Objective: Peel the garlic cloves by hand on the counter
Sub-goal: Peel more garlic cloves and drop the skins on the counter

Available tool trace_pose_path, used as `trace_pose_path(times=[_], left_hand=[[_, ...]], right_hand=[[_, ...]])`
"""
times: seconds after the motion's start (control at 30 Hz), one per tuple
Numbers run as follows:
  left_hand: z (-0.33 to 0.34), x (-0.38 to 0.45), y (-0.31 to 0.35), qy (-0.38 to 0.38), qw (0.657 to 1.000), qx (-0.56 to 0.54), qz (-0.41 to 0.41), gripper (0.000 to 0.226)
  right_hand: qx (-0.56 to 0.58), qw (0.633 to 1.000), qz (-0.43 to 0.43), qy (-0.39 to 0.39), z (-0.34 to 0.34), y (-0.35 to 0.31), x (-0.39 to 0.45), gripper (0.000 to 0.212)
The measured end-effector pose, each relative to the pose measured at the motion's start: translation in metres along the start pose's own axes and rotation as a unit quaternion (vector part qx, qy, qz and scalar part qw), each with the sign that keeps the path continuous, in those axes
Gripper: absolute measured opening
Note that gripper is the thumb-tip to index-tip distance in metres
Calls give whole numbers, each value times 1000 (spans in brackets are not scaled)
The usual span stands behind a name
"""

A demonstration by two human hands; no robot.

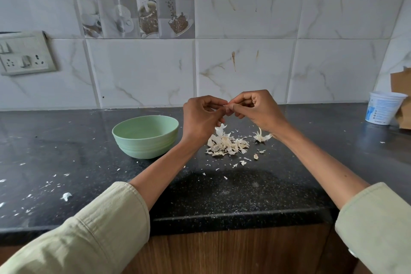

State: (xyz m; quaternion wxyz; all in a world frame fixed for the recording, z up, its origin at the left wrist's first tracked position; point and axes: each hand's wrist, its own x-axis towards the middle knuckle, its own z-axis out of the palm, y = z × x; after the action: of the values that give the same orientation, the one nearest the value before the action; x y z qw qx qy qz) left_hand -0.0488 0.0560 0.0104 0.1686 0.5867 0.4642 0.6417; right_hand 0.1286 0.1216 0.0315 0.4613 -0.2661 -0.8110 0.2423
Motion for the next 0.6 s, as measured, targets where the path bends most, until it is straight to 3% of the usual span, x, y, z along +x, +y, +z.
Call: trace_pose_path(times=[0.6], left_hand=[[2,0,2,-27,998,-47,-12,10]], right_hand=[[-37,999,3,24,1,2,0,5]])
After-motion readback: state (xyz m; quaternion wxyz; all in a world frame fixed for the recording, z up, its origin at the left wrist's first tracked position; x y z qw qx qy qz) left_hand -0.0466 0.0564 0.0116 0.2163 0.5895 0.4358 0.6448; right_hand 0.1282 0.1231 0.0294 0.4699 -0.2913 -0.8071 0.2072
